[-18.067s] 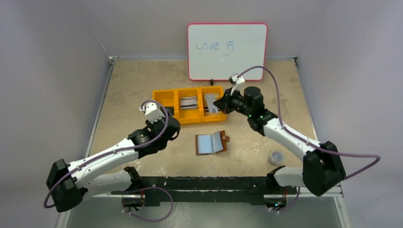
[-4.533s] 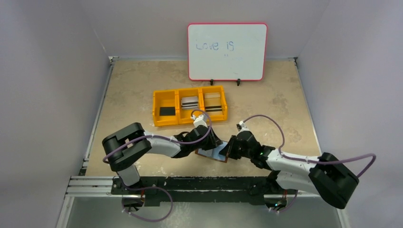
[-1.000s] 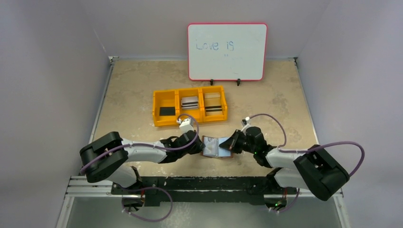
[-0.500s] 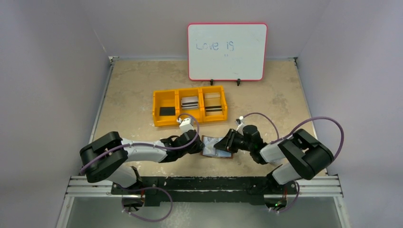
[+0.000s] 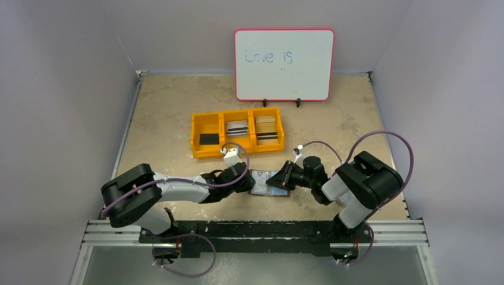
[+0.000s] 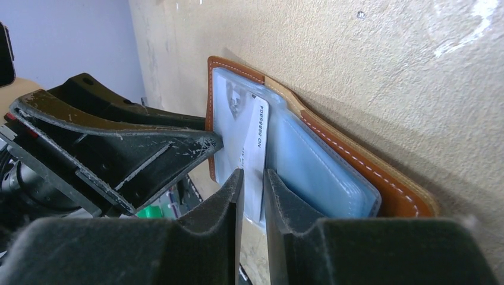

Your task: Take the credit cards out of the card holder

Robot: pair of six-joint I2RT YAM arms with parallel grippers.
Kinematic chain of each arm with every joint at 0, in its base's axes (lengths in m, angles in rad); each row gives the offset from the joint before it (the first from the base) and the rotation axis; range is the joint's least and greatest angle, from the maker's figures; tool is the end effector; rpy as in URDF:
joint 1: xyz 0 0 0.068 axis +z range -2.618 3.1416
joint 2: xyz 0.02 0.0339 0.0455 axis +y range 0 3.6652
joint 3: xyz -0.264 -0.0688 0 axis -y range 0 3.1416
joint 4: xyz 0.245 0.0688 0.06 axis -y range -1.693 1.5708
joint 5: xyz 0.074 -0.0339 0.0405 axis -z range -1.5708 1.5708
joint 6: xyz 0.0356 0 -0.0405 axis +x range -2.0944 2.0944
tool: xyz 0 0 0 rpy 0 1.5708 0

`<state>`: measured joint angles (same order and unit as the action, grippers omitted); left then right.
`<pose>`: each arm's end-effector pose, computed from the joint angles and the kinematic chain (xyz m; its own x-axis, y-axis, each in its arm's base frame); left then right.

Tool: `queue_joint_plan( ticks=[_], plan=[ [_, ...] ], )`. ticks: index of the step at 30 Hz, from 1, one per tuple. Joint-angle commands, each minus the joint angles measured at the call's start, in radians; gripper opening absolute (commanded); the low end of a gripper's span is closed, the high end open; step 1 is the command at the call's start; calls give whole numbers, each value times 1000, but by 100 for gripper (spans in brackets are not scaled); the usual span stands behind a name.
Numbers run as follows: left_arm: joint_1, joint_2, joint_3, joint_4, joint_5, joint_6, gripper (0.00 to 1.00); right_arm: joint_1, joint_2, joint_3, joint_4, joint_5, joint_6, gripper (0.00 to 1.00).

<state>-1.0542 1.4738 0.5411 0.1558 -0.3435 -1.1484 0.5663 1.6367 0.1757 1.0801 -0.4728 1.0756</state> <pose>0.1414 -0.2247 0.1398 -0.7805 -0.3648 -0.5077 -0.0288 0.8323 -0.5536 0.1786 0.1328 0.1007 -0.8833 0.3667 -0.2922 -0.1205 0.4247 0.8973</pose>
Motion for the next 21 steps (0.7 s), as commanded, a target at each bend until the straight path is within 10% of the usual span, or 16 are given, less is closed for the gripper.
queue_joint_plan(
  ticks=[1, 7, 21],
  plan=[
    [-10, -10, -14, 29, 8, -13, 23, 9, 26, 16, 9, -19, -10, 23],
    [-18, -1, -18, 61, 27, -1, 5, 9, 29, 28, 13, -27, -6, 19],
    [-30, 33, -19, 83, 39, -7, 3, 10, -40, 46, -68, 84, 40, 27]
  ],
)
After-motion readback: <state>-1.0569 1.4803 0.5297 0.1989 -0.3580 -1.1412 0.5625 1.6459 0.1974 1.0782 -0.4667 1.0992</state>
